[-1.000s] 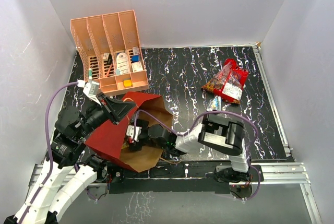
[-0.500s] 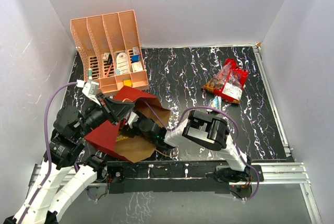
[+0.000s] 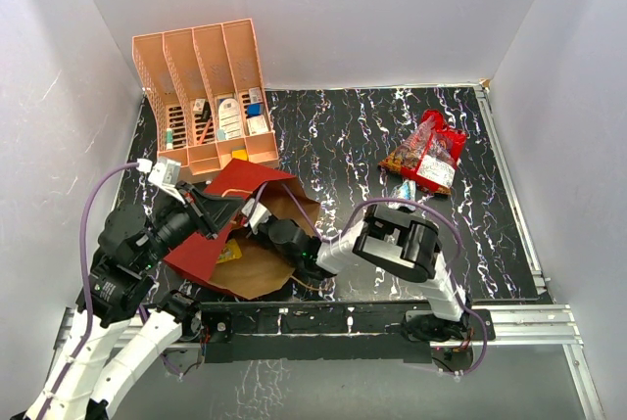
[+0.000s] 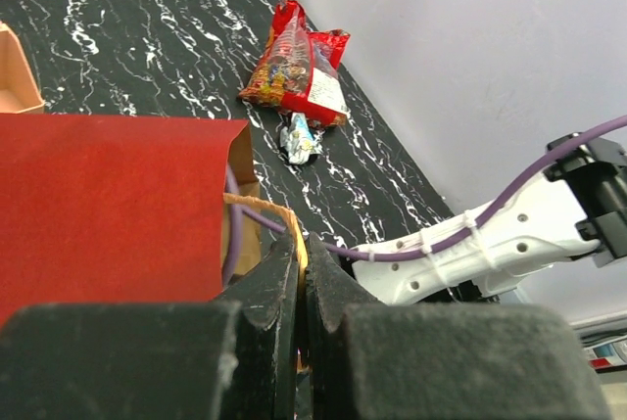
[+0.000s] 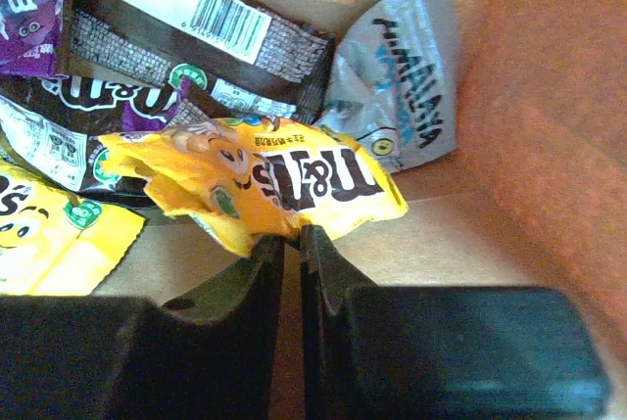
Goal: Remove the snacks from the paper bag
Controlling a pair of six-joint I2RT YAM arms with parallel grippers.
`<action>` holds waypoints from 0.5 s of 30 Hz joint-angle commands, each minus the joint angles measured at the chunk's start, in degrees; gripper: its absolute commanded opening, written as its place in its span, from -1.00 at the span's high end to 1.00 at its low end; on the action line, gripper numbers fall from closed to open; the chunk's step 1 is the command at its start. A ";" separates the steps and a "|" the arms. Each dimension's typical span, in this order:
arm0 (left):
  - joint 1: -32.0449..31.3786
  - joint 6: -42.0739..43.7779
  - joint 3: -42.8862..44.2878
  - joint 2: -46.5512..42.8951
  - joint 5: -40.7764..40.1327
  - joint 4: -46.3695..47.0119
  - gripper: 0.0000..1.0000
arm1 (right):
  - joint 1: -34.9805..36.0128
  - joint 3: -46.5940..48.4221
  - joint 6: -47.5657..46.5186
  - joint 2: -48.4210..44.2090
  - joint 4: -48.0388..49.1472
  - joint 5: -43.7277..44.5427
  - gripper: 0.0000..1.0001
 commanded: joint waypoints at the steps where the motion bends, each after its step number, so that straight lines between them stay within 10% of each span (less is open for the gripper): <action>1: -0.15 1.59 1.78 -1.04 -2.30 -2.65 1.00 | -0.36 -1.54 -1.34 -5.43 4.37 1.68 0.73; 15: -0.11 2.35 1.50 -0.98 -2.62 -3.93 1.00 | -0.18 -15.20 -0.27 -18.02 8.46 -10.75 0.85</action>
